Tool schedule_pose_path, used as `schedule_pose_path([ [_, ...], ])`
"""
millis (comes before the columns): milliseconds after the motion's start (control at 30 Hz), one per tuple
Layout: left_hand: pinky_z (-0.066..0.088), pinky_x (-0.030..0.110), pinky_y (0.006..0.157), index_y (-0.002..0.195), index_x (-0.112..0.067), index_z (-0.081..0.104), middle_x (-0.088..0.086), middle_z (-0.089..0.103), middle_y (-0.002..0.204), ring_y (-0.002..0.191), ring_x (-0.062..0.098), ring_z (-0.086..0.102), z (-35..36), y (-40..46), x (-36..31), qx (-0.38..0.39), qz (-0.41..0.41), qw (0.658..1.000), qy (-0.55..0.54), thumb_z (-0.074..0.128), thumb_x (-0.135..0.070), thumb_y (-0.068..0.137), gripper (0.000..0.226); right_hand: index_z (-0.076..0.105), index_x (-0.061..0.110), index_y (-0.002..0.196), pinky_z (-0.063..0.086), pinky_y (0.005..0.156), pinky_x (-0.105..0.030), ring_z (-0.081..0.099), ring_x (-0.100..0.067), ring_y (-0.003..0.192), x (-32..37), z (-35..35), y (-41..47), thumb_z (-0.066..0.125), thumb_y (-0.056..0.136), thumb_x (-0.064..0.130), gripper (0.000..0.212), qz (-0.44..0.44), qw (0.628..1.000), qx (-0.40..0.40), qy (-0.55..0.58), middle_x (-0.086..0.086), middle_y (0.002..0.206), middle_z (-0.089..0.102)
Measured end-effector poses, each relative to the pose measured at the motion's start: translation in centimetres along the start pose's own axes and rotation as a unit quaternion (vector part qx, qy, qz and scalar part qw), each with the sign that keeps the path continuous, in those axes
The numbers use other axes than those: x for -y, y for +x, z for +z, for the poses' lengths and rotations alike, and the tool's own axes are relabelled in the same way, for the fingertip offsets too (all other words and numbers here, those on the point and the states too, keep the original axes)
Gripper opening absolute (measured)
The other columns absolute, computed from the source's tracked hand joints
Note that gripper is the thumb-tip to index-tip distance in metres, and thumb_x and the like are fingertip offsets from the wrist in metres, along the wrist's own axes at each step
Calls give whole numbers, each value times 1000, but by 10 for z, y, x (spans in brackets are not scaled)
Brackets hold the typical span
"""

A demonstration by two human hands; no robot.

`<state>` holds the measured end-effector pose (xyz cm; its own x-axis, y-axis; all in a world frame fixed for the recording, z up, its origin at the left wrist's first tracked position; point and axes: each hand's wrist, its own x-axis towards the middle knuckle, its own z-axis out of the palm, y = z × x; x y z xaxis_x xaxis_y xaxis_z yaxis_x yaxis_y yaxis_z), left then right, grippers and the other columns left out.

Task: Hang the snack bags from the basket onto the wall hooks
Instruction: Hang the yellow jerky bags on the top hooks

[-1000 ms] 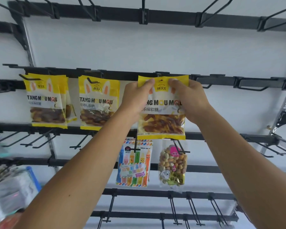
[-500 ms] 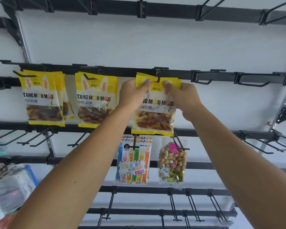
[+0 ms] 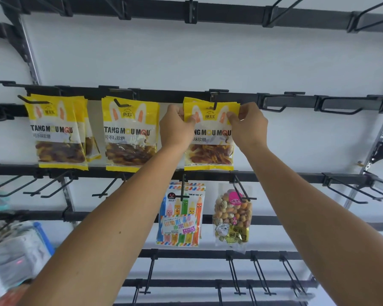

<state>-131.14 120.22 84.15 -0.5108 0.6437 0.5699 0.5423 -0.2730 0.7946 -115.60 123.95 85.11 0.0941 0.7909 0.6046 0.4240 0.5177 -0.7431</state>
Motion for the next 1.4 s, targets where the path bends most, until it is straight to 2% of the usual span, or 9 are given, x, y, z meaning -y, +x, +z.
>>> schedule_pose_path([
  [167,37,15,59,105,-16,51,-16,51,83,72,0,50,-4,0,1,10,5,1000,8,68,-27,94,23,55,12,121,32,52,-9,48,4,68,-2,-1,-3,59,99,28,27,8,1000,15,-2,5,97,57],
  [300,44,23,72,118,-12,53,-3,62,104,88,14,59,-6,-7,2,8,31,999,33,68,-21,94,29,51,15,128,39,52,-15,54,2,69,-2,-1,-12,58,100,25,30,19,999,30,5,6,98,58],
  [367,45,22,75,124,-13,52,1,63,114,97,16,61,-7,-15,5,-3,45,998,44,66,-14,95,32,46,19,136,44,61,-20,61,-8,80,-4,-1,-18,58,99,25,39,13,999,29,-9,3,109,61],
  [467,40,16,80,136,-14,47,4,53,135,107,13,57,-9,-30,12,2,85,993,80,63,-12,95,44,37,21,146,49,85,-32,60,-20,109,-13,-4,-31,59,97,26,53,-6,999,12,-46,-2,133,54],
  [600,41,21,92,143,-10,43,8,46,144,128,23,50,-16,-59,17,26,166,975,146,60,-14,96,50,35,20,148,46,97,-39,43,-23,133,-20,-13,-61,55,98,29,55,-66,989,6,-135,-3,149,41],
  [800,50,40,97,135,-10,54,8,56,137,129,27,49,-47,-120,13,65,218,933,279,56,-25,97,41,45,15,144,51,91,-48,50,-32,124,-15,-36,-118,48,99,31,48,-228,942,77,-234,-10,139,52],
  [933,50,41,91,131,-11,58,7,62,130,120,28,56,-82,-170,21,76,194,915,346,60,-28,96,40,54,11,135,51,91,-50,53,-35,121,-17,-37,-165,47,96,35,46,-281,921,137,-234,-11,134,57],
  [1167,47,41,93,141,-20,50,2,56,141,123,26,54,-171,-243,57,138,75,882,444,50,-41,100,46,59,12,131,52,87,-49,57,-34,117,-5,1,-271,45,94,37,46,-295,901,259,-183,-8,130,61],
  [1400,47,42,92,138,-19,51,3,57,138,123,27,54,-269,-293,124,148,-9,881,449,50,-40,99,45,52,16,139,50,96,-46,55,-30,122,17,66,-364,49,100,36,44,-284,870,358,-183,-6,139,56],
])
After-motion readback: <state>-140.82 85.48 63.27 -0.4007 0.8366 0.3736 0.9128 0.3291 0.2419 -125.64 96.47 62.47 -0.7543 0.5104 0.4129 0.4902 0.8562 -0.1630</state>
